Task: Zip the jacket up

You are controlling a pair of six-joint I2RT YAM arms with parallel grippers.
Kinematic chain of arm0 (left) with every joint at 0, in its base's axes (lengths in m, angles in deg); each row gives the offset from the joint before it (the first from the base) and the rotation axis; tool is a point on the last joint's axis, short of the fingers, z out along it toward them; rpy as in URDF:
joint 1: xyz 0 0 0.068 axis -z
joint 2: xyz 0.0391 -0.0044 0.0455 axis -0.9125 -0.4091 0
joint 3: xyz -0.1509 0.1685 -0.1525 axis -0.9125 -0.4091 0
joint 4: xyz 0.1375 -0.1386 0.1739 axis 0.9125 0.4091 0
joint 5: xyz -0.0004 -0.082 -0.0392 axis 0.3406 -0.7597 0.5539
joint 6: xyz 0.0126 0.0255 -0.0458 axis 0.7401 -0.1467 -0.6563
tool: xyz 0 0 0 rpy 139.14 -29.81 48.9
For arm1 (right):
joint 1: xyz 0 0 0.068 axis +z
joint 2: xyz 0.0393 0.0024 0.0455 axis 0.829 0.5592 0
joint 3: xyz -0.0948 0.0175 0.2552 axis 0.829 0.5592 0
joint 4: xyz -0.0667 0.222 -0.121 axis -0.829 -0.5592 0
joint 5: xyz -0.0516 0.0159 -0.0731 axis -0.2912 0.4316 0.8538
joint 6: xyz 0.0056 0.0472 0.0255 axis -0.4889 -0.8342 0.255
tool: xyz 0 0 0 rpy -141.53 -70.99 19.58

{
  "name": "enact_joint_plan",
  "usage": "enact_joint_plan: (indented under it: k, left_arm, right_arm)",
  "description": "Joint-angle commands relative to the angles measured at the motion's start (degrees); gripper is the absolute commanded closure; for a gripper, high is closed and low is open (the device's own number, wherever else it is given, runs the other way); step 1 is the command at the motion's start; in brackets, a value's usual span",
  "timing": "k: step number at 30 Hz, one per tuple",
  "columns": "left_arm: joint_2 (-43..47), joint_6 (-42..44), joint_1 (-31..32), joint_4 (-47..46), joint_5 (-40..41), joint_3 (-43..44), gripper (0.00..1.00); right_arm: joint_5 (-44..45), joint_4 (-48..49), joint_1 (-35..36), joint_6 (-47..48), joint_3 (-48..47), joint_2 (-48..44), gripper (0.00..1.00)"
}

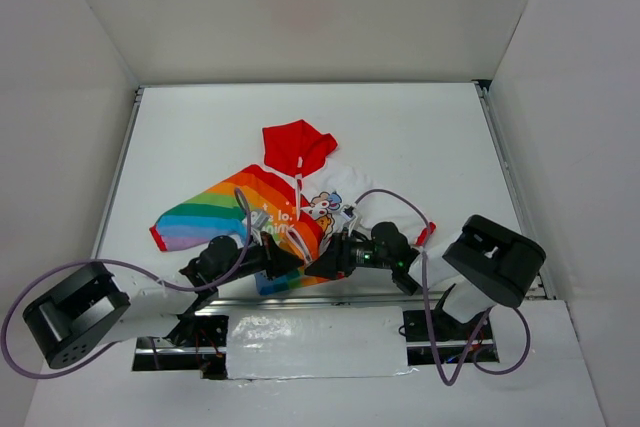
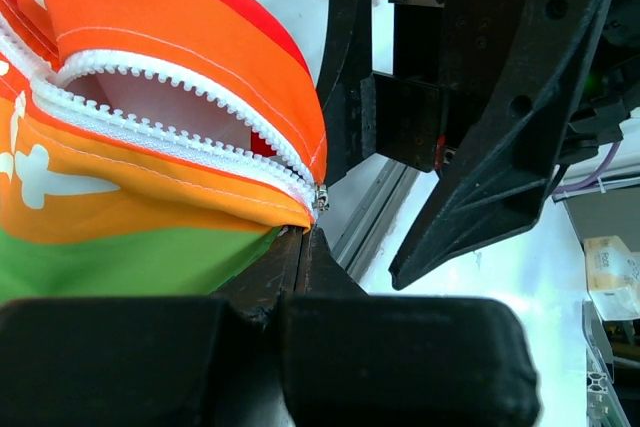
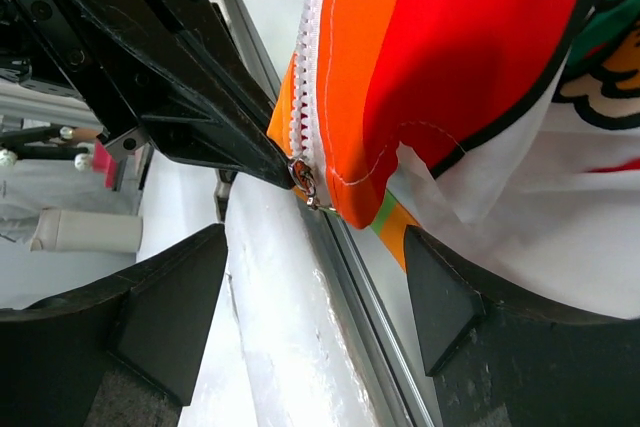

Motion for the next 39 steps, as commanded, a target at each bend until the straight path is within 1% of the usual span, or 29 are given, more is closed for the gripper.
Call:
enact_joint_plan:
  k: [1,3,12,15,19,21,25,28,31,33,38,39]
  left_arm:
    - [2.3,0.8,0.3,-0.2,-0.6,-1.3,1.00]
    - [2.7,0.8,0.3,0.5,-0.7,-1.1,1.00]
    - [1.0,0.7,0.3,-0.8,-1.2,-0.7,1.00]
    - [-0.2,0.6,0.3,-1.6,-1.5,-0.6,1.00]
    - [-0.7,0.3,0.3,-2.5,-1.5,-0.6,1.00]
    - [-0.3,0.3,0.3,-2.4,-1.3,-0.6,1.00]
    - [0.9,0.7,0.3,-1.4,-1.2,-0.2,1.00]
    - [1.9,0.9,0.3,-0.1,-1.0,0.2,1.00]
    - [2.9,1.2,0.3,1.0,-0.6,0.5,1.00]
    - [3.2,1.2,0.3,1.4,-0.6,0.7,1.00]
    - [2.5,0.9,0.3,0.4,-0.9,0.4,1.00]
    - [2.3,0.8,0.3,0.2,-0.9,0.3,1.00]
  right_arm:
    - [0.5,7.0,0.6,0.1,-1.2,1.3,0.22]
    - [0.7,6.8,0.6,0.3,-1.5,1.7,0.22]
    - [-1.6,14.9,0.9,-0.6,-1.8,4.8,0.24]
    - [-2.2,15.5,1.0,-0.7,-2.1,5.2,0.27]
    - [-2.2,16.8,1.2,-1.3,-1.8,6.4,0.35]
    - [-2.2,17.1,1.3,-1.9,-1.6,6.7,0.36]
    - [-1.5,17.5,1.5,-2.2,-0.7,7.7,0.35]
    - [-1.2,19.3,1.5,-2.9,-0.1,8.7,0.31]
    - [-1.3,22.2,1.6,-3.9,0.4,10.0,0.31]
    - [-1.7,23.9,1.5,-4.5,0.5,10.9,0.32]
    - [-1.5,26.5,1.6,-5.2,0.9,11.6,0.41]
    - [-1.3,26.6,1.6,-5.1,1.0,11.4,0.44]
